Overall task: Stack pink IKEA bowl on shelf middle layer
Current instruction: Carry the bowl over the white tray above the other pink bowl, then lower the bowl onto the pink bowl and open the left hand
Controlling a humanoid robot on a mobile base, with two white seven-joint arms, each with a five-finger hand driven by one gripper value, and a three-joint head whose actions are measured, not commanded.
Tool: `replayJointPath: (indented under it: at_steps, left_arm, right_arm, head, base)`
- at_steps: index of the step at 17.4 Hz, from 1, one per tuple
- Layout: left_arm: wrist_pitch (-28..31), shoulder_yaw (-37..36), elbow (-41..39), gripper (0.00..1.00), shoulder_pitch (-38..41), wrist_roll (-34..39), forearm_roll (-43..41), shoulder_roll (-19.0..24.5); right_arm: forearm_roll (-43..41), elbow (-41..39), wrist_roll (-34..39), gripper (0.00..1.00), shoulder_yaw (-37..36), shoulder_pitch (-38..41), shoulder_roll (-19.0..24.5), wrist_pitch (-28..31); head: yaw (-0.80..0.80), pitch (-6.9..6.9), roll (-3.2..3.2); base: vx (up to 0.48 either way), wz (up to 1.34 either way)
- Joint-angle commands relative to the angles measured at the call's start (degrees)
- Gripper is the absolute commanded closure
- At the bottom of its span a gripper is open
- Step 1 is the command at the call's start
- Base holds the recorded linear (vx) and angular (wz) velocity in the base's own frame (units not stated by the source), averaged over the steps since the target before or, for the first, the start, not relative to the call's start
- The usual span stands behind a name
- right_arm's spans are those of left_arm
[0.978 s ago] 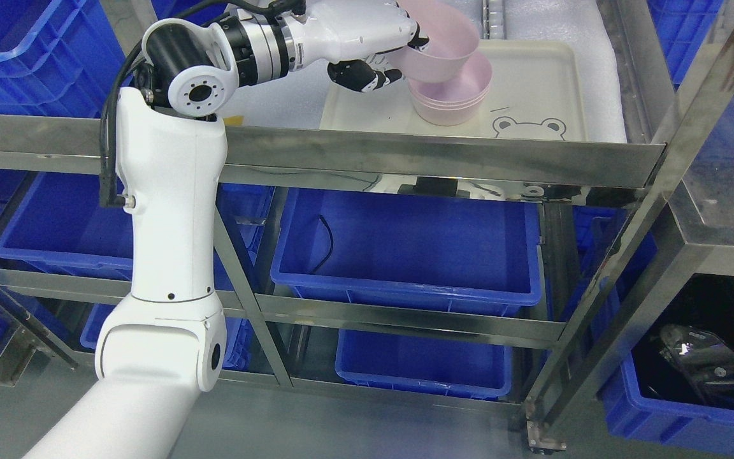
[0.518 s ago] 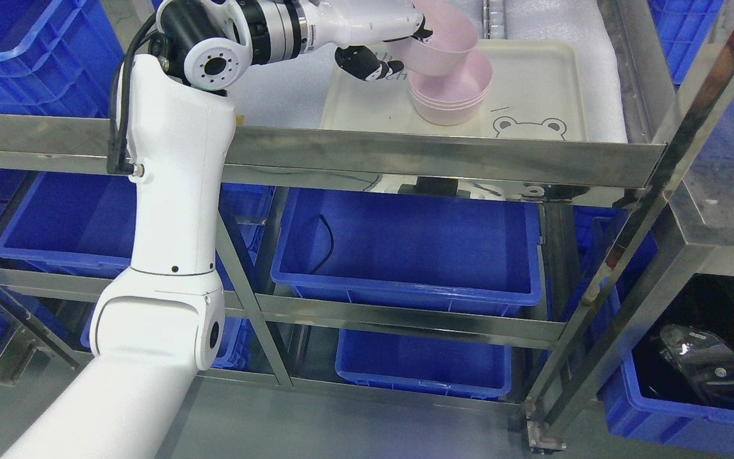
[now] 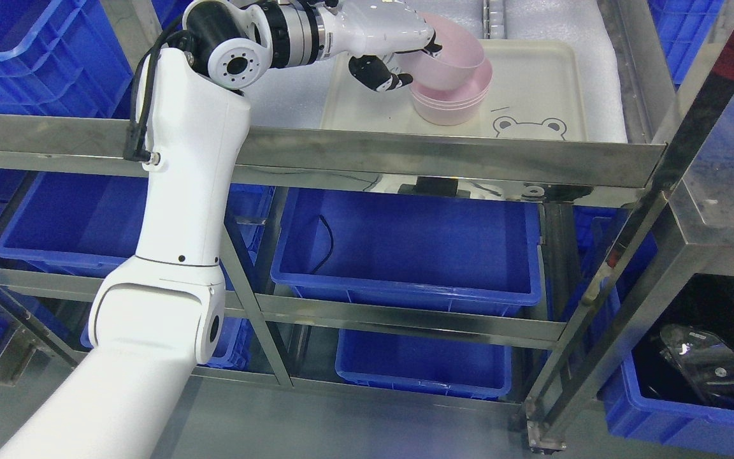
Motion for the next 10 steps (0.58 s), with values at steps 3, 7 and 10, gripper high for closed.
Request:
replayJointPath:
  at_steps: [3, 7, 10]
  left_arm:
    - [-0.1, -2.3, 6.7, 0.82, -0.4, 2.4, -0.1, 1.0]
    - [0.3, -2.1, 7.0, 0.47, -1.0, 4.1, -0.1, 1.0]
    - [0.3, -1.9, 7.0, 0.35, -1.6, 4.2, -0.1, 1.0]
  right_arm:
    - [0.0, -1.0, 0.0, 0.0, 0.0, 1.3, -1.0, 0.0]
    - [-0.1, -1.0, 0.0, 0.0, 0.0, 1.3, -1.0, 0.0]
    - [0.0, -1.0, 0.0, 0.0, 0.0, 1.3, -1.0, 0.0]
  head:
    - [0.0, 0.0, 0.0]
    - [0.0, 0.0, 0.0]
    - [0.0, 0.0, 0.0]
  base:
    - [0.0, 0.0]
    - [0.0, 0.0]
    - [0.0, 0.0]
